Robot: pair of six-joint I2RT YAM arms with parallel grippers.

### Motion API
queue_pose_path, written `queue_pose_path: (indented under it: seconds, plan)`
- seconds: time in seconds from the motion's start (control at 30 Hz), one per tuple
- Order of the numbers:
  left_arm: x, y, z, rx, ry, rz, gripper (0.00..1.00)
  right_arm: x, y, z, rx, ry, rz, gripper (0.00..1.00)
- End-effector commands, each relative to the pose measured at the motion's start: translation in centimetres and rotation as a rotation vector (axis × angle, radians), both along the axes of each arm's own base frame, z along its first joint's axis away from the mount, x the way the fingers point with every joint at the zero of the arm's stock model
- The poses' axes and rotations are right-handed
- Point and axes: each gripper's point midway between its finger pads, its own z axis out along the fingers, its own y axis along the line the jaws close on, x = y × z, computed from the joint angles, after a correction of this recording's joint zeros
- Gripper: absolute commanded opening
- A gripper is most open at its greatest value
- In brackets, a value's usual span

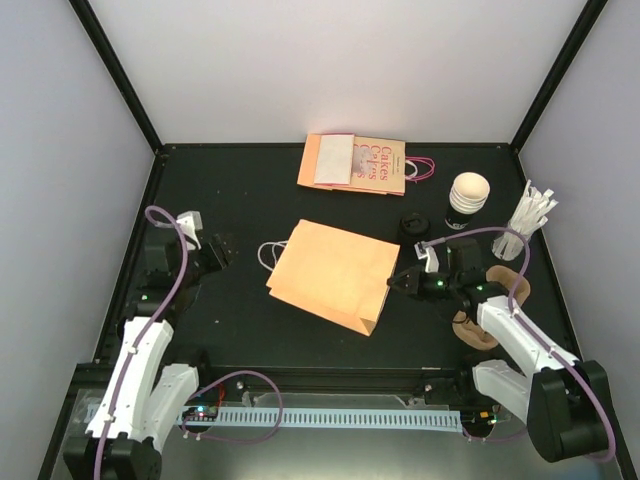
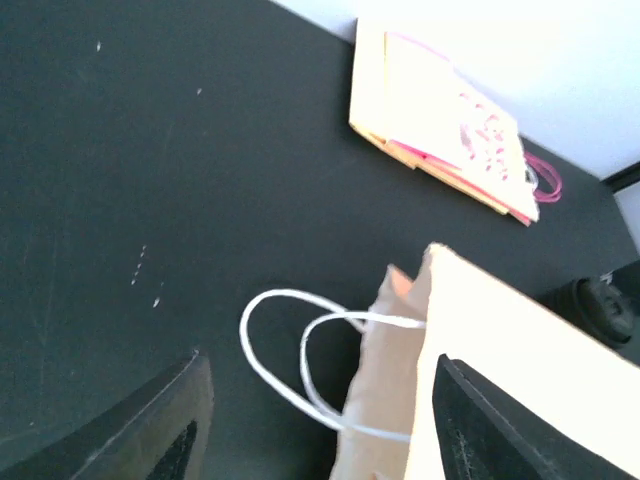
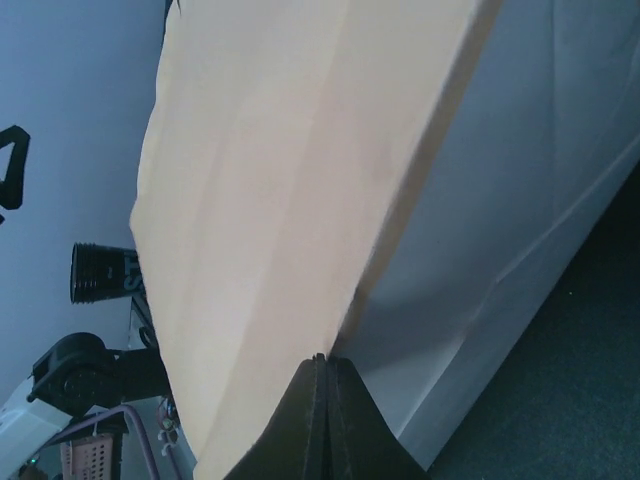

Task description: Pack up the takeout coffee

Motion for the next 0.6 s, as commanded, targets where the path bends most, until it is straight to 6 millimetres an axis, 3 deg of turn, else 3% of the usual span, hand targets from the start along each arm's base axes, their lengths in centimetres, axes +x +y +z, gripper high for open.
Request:
queue_pose_path:
  seconds: [0.0, 0.1, 0.2, 0.33, 0.57]
  plan:
    - [0.0, -0.2, 5.6, 0.011, -0.160, -0.024, 0.68, 0.5, -0.1, -0.5, -0.020, -0.025, 0.017, 0.01]
    - [-0.5, -0.6, 7.1, 0.029, -0.202, -0.065, 0.82, 0.6, -0.1, -1.5, -0.028, -0.016, 0.021, 0.01]
    - [-1.2, -2.0, 7.3, -0.004, -0.178, -0.147, 0.91, 0.5, -0.1, -2.2, -0.037, -0.001, 0.025, 0.01]
    - [-1.6, -5.1, 5.9, -0.123, -0.071, -0.323, 0.90, 0.6, -0.2, -2.4, -0.046, -0.001, 0.027, 0.01]
    - [-1.0, -6.1, 2.8, -0.181, 0.054, -0.383, 0.81, 0.4, -0.6, -2.9, -0.078, -0.004, 0.020, 0.01]
